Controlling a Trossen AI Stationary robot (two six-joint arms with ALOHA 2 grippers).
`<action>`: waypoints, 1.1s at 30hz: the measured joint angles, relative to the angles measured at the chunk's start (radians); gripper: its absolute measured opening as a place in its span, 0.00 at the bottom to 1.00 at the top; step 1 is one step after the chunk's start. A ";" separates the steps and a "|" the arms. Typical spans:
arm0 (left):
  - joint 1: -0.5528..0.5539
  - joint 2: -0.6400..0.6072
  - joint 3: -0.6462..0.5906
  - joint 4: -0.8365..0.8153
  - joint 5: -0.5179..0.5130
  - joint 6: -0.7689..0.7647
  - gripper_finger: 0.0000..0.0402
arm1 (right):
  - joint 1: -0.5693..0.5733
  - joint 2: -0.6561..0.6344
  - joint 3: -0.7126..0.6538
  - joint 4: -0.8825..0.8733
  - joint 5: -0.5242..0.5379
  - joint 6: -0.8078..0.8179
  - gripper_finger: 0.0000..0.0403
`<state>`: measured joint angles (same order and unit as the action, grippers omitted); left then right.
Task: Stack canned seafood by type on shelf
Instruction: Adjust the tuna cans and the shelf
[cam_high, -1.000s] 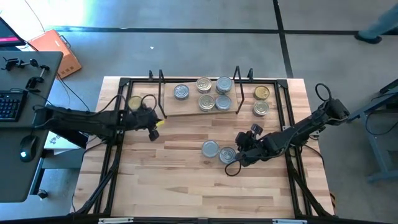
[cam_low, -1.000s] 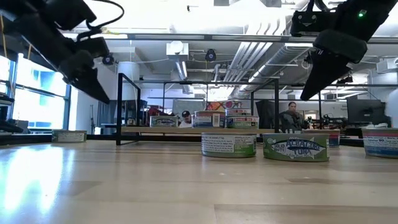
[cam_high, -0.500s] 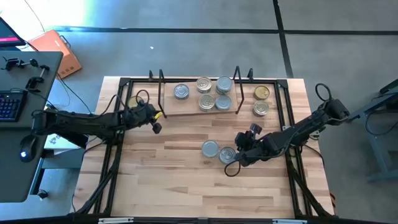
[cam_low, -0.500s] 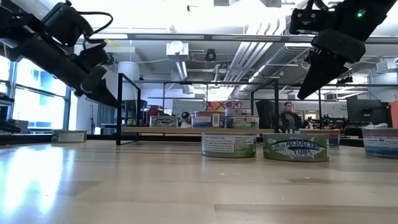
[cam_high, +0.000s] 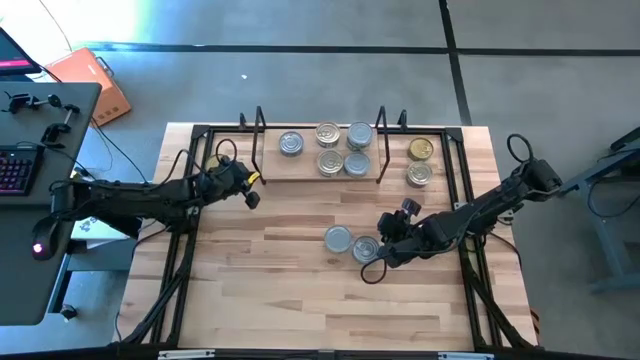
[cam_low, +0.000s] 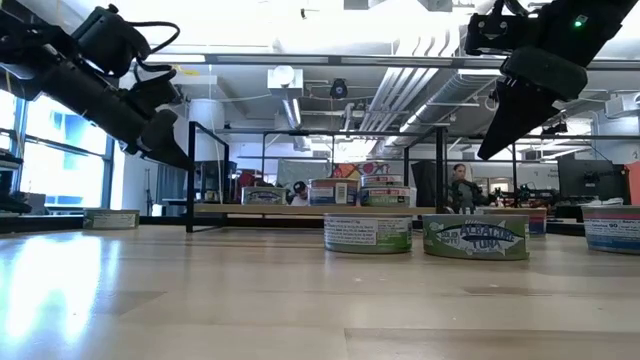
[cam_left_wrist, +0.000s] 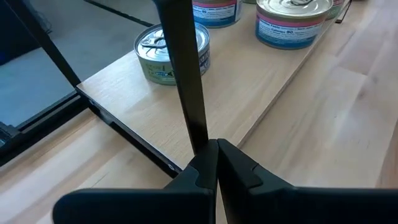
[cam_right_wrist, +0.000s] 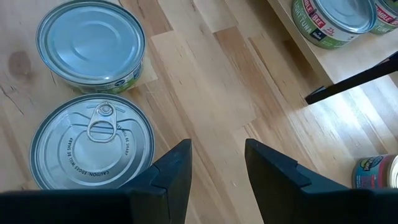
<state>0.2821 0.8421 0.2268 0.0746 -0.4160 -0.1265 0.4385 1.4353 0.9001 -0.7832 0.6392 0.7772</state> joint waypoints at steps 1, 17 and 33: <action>-0.001 0.000 0.000 0.000 0.001 0.000 0.00 | 0.000 0.000 0.000 0.001 0.000 0.000 0.35; -0.301 -0.027 0.002 0.076 -0.028 -0.176 0.00 | -0.208 0.016 0.027 0.487 -0.223 -0.405 0.35; -0.639 0.031 0.002 0.163 -0.451 -0.224 0.00 | -0.568 0.393 0.499 0.317 -0.272 -0.681 0.35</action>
<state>-0.3565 0.8734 0.2287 0.2379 -0.8670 -0.3508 -0.1292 1.8280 1.3987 -0.4665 0.3667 0.0961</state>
